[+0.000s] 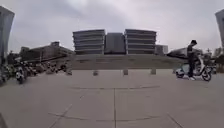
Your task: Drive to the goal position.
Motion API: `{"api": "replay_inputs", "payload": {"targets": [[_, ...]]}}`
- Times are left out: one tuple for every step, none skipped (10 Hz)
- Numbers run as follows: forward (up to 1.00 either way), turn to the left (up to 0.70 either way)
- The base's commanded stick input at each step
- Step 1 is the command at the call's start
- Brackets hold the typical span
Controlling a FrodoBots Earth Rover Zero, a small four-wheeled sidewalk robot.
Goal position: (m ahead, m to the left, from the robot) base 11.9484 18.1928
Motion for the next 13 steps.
{"api": "replay_inputs", "payload": {"targets": [[0.7,0.09],[0.7,0.14],[0.7,0.14],[0.7,0.03],[0.7,0.02],[0.7,0.02],[0.7,0.02],[0.7,0.02],[0.7,0.02],[0.7,0.02],[0.7,0.02],[0.7,0.01],[0.7,0.02]]}}
